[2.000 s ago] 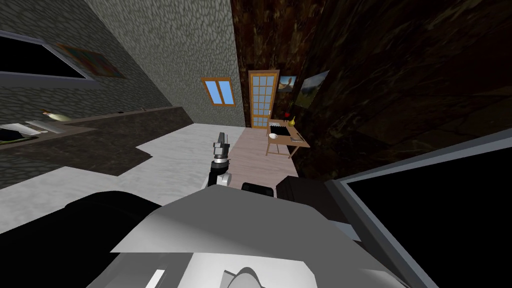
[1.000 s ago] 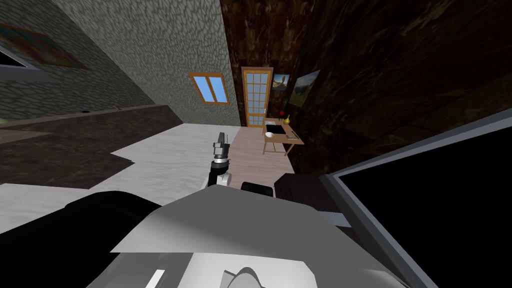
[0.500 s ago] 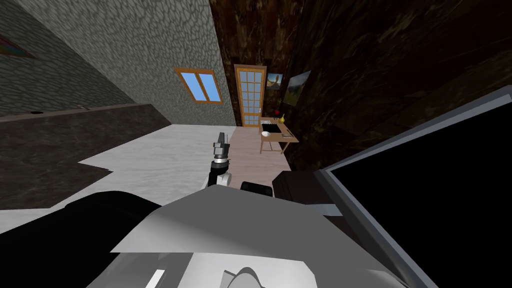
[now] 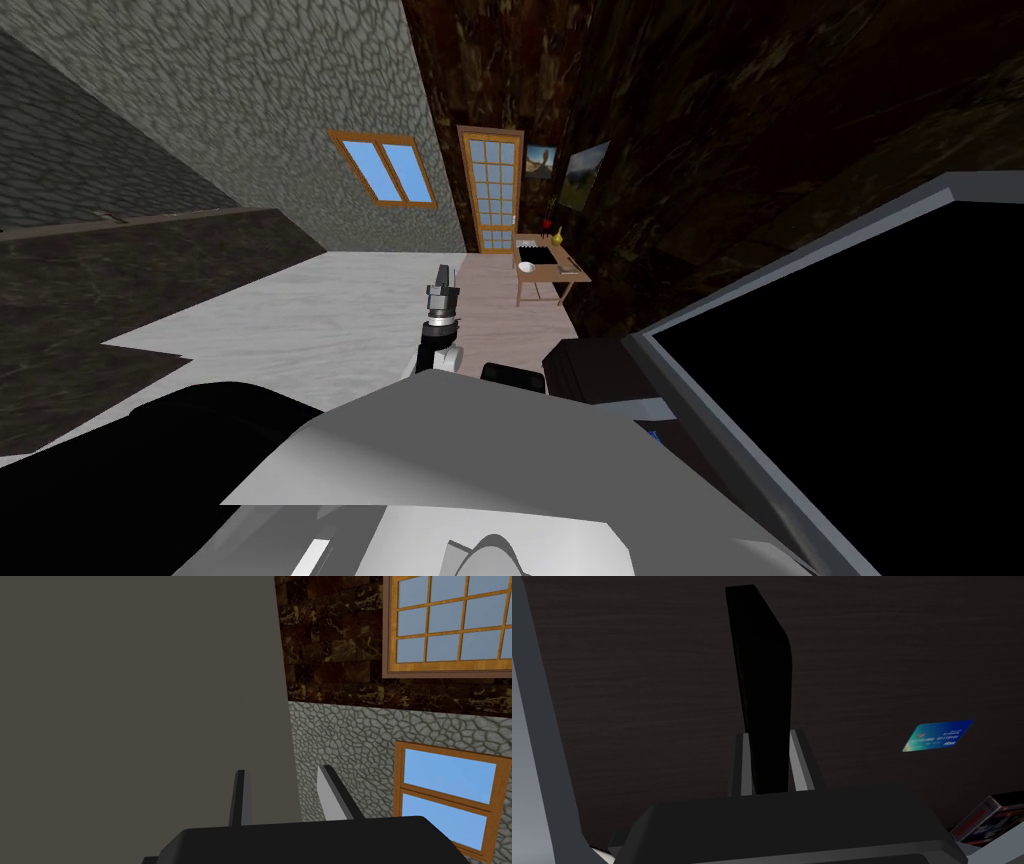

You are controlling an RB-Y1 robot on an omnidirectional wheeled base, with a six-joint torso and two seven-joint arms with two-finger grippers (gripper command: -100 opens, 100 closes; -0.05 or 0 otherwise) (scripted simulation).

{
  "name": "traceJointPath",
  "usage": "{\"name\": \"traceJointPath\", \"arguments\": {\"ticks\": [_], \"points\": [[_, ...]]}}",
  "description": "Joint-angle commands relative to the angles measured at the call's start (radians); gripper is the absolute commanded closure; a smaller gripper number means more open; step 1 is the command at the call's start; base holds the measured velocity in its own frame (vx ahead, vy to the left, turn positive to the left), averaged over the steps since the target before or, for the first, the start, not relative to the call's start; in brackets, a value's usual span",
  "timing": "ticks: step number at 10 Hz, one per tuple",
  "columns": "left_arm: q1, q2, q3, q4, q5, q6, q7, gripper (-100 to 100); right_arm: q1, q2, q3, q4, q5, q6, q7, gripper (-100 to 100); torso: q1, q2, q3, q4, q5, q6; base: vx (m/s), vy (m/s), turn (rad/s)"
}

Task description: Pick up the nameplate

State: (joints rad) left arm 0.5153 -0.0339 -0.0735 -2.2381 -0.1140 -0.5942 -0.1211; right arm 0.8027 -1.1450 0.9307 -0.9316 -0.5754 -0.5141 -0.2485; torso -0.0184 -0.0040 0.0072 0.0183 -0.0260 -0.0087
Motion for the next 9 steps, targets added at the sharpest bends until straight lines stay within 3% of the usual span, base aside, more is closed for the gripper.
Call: {"name": "traceJointPath", "arguments": {"ticks": [1, 2, 3, 4, 5, 6, 8, 9], "points": [[0.000, 0.000, 0.000, 0.000, 0.000, 0.000, 0.000, 0, -0.010, -0.041, 0.041, -0.045, -0.050, 0.018, 0.033, 100, 0.000, 0.000, 0.000, 0.000, 0.000, 0.000, 0.005, 0.009, -0.128], [0.000, 0.000, 0.000, 0.000, 0.000, 0.000, 0.000, 0, -0.010, -0.041, 0.041, -0.045, -0.071, 0.018, 0.033, 100, 0.001, 0.000, 0.000, 0.000, 0.000, 0.000, 0.001, 0.005, 0.005], [0.000, 0.000, 0.000, 0.000, 0.000, 0.000, 0.000, 0, -0.057, -0.087, 0.087, -0.088, -0.106, 0.029, 0.071, 100, 0.001, 0.001, 0.000, 0.000, 0.001, 0.000, 0.002, 0.002, -0.240], [0.000, 0.000, 0.000, 0.000, 0.000, 0.000, 0.000, 0, -0.057, -0.103, 0.117, -0.088, -0.130, 0.029, 0.071, 100, 0.000, 0.000, 0.000, 0.000, 0.000, 0.001, 0.004, 0.011, -0.127], [0.000, 0.000, 0.000, 0.000, 0.000, 0.000, 0.000, 0, -0.057, -0.103, 0.117, -0.088, -0.151, 0.029, 0.071, 100, 0.001, 0.001, 0.000, 0.000, 0.001, 0.001, 0.000, 0.007, 0.021], [0.000, 0.000, 0.000, 0.000, 0.000, 0.000, 0.000, 0, -0.103, -0.145, 0.165, -0.129, -0.183, 0.041, 0.110, 100, 0.001, 0.001, 0.000, 0.000, 0.001, 0.000, 0.001, 0.001, -0.223], [0.000, 0.000, 0.000, 0.000, 0.000, 0.000, 0.000, 0, -0.103, -0.165, 0.193, -0.132, -0.230, 0.041, 0.110, 100, 0.002, 0.001, 0.000, 0.000, 0.002, 0.001, 0.002, 0.009, -0.057], [0.000, 0.000, 0.000, 0.000, 0.000, 0.000, 0.000, 0, -0.150, -0.210, 0.236, -0.175, -0.267, 0.052, 0.148, 100, 0.001, 0.000, 0.000, 0.000, 0.001, 0.000, 0.002, 0.003, -0.230]]}}
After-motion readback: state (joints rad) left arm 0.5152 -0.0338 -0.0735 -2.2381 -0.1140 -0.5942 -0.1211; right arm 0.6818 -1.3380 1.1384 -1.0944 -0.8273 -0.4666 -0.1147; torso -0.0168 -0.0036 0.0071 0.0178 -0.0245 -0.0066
